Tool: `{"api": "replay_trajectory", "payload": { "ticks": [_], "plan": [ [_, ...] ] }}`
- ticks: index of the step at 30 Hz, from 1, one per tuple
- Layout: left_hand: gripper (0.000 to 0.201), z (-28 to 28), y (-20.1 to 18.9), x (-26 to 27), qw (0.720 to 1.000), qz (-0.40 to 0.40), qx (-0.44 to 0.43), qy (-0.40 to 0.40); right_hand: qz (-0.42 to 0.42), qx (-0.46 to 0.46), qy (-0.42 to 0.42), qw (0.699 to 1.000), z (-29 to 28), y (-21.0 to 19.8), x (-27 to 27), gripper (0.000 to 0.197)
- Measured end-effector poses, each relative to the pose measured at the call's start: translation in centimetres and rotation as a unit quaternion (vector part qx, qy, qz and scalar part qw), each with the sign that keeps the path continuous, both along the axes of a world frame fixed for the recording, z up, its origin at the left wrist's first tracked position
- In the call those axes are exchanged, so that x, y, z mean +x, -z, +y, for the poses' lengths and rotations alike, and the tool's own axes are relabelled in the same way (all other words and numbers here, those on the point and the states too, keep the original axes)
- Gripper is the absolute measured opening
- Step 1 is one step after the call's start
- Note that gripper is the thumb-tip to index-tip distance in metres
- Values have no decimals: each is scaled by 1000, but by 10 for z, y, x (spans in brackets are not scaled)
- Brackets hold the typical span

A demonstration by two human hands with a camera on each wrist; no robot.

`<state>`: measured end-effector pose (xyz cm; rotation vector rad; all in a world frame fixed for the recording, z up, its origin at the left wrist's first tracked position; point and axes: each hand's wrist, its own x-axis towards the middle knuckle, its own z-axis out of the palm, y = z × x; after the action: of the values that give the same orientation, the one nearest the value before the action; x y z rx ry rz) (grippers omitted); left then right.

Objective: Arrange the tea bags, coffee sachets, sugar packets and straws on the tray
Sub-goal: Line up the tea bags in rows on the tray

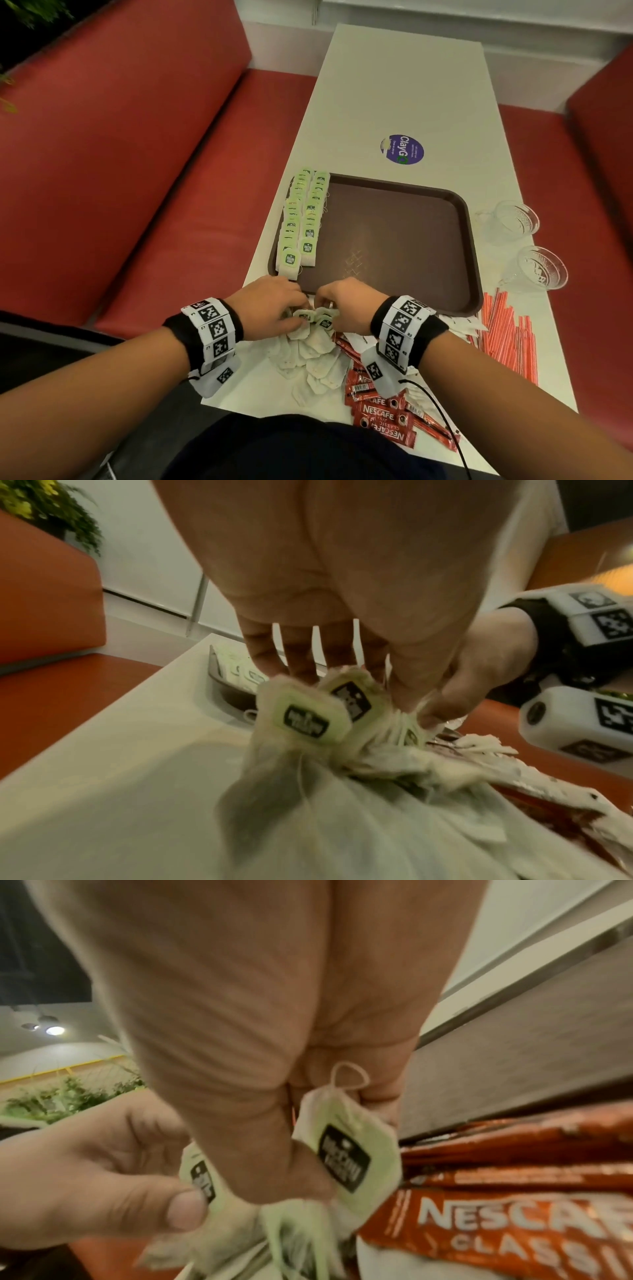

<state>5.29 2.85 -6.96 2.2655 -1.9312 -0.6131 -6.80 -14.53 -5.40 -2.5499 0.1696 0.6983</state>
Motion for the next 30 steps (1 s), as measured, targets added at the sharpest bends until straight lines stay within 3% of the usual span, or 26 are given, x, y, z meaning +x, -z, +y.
{"api": "replay_trajectory", "payload": {
  "ticks": [3, 7, 13, 19, 24, 30],
  "plan": [
    [18, -3, -3, 5, 994, 88, 3, -59, -14, 24, 22, 999, -4, 0, 0, 33],
    [14, -8, -2, 12, 986, 135, -21, -93, -39, 44, 63, 996, -15, -8, 2, 24],
    [19, -29, -11, 30, 987, 123, -62, -84, -19, 16, 88, 996, -32, -15, 6, 24],
    [28, -63, -5, 55, 971, 66, 11, -230, -16, 11, 101, 995, -38, -14, 7, 30],
    [22, -79, 7, 66, 958, 46, 29, -280, -13, 18, 99, 995, -40, -12, 8, 31],
    [37, -79, 13, 68, 946, 38, -3, -323, -17, 32, 106, 994, -41, -9, 11, 30]
  ]
}}
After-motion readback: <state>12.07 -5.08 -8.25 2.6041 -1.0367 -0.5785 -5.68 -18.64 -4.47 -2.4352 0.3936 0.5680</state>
